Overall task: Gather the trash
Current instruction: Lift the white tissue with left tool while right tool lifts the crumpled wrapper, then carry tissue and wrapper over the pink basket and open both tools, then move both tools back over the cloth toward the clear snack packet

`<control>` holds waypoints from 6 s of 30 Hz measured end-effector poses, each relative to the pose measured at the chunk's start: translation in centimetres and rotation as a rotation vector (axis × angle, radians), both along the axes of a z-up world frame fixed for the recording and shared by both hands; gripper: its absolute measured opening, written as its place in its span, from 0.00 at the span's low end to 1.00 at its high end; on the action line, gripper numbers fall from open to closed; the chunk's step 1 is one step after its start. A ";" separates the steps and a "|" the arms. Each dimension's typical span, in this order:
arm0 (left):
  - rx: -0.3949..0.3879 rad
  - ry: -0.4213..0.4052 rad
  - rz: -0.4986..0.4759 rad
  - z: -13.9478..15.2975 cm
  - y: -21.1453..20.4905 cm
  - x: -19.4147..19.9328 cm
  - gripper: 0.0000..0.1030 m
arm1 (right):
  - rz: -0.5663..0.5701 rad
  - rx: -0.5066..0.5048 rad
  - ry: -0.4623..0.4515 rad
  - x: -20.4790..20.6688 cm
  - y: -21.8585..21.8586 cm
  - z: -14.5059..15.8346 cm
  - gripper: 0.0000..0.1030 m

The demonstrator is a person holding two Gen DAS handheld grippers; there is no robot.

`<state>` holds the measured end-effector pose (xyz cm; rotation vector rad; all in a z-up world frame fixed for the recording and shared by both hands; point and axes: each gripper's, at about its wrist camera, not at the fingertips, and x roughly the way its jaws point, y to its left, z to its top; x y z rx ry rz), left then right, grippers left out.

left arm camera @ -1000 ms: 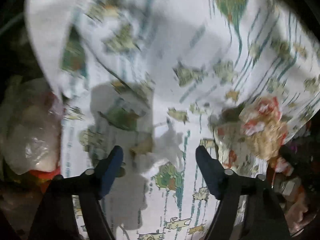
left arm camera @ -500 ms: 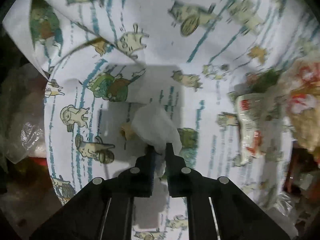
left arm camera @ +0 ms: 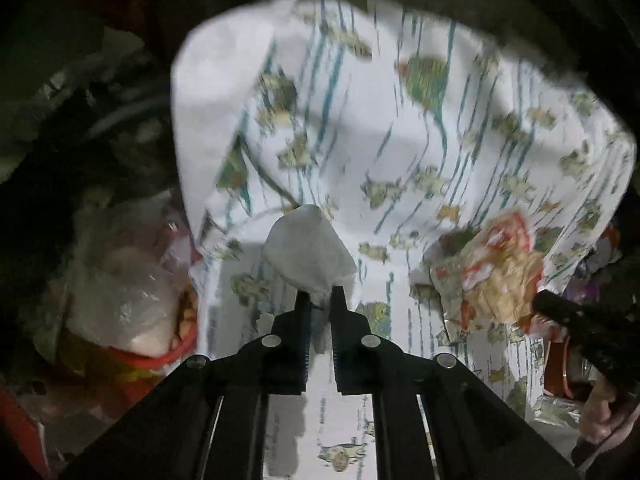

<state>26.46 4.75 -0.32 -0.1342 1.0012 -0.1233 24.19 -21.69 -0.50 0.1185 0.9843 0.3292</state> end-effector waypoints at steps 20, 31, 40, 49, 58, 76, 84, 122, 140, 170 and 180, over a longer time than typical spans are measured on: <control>-0.021 -0.140 0.055 4.2 3.8 -6.8 0.10 | -0.013 -0.044 -0.042 -2.2 3.7 -0.3 0.04; -0.057 -0.225 0.043 8.0 3.6 -9.1 0.10 | -0.034 -0.018 -0.102 -3.7 3.0 1.9 0.04; -0.036 -0.255 0.010 10.8 2.6 -13.3 0.10 | 0.004 0.015 -0.239 -9.6 2.2 8.5 0.04; -0.103 -0.262 -0.004 11.9 1.7 -19.3 0.10 | 0.048 0.076 -0.314 -17.8 2.1 12.3 0.04; -0.131 -0.222 -0.040 9.9 0.2 -23.7 0.10 | 0.092 0.099 -0.290 -22.9 2.5 11.0 0.04; -0.164 0.137 -0.106 -3.8 -4.7 -23.3 0.10 | 0.254 0.084 0.118 -25.5 4.2 -3.1 0.04; -0.141 0.270 -0.144 -9.5 -7.0 -21.5 0.10 | 0.173 -0.018 0.268 -23.6 4.7 -10.0 0.04; -0.032 -0.153 0.069 2.0 -1.3 -23.3 0.72 | -0.060 0.012 -0.075 -21.4 2.0 -1.1 0.34; 0.082 -0.330 0.105 5.3 -1.1 -25.1 0.83 | -0.105 -0.042 -0.162 -21.6 2.1 -0.2 0.65; 0.160 -0.410 0.085 7.1 -3.7 -22.8 0.88 | -0.199 -0.074 -0.176 -20.0 -0.1 -0.4 0.78; 0.061 -0.453 0.009 12.2 -4.4 -21.9 0.89 | -0.226 -0.100 -0.232 -18.7 -3.0 4.3 0.78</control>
